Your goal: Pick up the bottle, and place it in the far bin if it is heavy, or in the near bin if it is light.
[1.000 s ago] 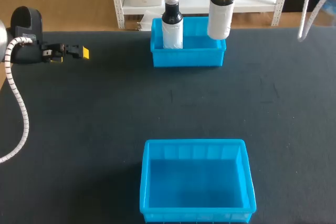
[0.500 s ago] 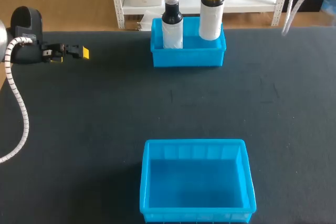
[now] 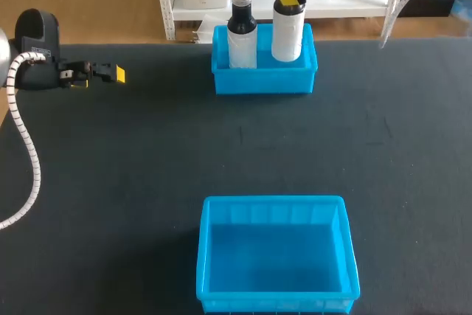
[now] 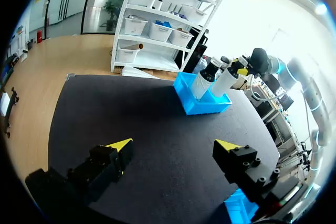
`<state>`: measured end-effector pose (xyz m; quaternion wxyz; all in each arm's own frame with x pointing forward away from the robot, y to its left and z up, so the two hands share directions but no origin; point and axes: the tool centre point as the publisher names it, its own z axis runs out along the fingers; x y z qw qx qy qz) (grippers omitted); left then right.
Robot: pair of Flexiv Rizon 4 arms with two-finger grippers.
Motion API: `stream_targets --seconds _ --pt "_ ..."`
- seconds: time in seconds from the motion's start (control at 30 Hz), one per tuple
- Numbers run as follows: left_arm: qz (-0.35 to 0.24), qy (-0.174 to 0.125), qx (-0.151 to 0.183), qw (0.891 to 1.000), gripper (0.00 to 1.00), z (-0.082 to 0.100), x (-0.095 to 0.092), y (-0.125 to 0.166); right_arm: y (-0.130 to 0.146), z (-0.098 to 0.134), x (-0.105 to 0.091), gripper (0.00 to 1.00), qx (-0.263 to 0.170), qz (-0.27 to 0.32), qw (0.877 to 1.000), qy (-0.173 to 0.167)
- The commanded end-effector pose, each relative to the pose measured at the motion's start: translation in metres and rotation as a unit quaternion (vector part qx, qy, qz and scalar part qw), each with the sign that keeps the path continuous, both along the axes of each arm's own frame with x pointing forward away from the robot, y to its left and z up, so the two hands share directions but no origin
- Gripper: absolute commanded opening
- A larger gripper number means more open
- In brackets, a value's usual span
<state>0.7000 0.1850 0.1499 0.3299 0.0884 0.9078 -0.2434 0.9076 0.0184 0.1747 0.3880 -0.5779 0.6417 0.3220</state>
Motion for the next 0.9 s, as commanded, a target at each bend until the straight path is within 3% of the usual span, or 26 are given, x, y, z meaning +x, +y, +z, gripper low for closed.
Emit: stream_targets --seconds 0.03,0.9 --pt "0.000 0.000 0.000 1.000 1.00 0.000 0.000 0.000 0.002 -0.004 0.009 0.00 0.002 0.016 1.000 0.014" --pt "0.000 0.000 0.000 1.000 1.00 0.000 0.000 0.000 0.008 -0.031 0.018 0.00 0.002 0.021 0.999 0.025"
